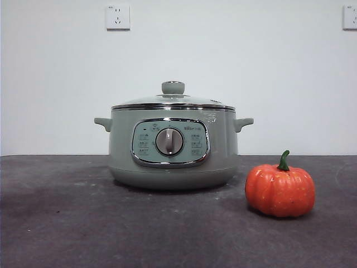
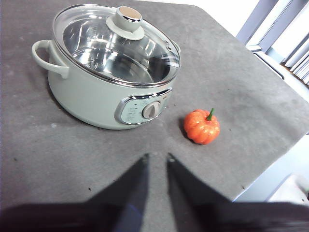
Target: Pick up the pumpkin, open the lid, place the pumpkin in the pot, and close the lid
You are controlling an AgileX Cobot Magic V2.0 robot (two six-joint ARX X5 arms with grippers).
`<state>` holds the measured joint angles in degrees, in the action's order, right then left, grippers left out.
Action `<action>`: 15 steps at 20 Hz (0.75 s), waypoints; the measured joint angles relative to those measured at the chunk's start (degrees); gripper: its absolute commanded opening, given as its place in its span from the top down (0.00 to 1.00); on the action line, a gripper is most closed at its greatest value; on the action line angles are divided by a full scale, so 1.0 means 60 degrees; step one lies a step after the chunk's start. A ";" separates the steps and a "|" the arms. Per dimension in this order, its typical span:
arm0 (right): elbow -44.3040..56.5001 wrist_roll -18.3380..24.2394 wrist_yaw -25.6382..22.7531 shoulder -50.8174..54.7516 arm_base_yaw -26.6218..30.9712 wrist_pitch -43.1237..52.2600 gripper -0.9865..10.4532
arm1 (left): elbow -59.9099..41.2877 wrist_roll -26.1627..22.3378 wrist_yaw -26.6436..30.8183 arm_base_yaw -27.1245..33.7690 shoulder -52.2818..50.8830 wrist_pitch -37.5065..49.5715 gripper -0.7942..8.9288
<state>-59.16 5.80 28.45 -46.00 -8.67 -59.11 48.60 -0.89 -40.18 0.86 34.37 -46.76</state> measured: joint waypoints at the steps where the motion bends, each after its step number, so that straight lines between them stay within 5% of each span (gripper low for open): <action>1: 0.0000 -0.0011 0.0000 0.0000 0.0000 0.0033 0.36 | 0.0000 -0.0007 0.0066 -0.0004 0.0000 0.0000 0.18; 15: 0.0000 -0.0295 -0.0076 -0.0525 -0.0433 0.0197 0.33 | 0.0000 -0.0073 0.0175 -0.0004 0.0000 -0.0022 0.18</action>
<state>-59.16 4.03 27.99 -49.15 -11.27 -57.93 48.60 -1.32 -39.13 0.84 34.37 -46.89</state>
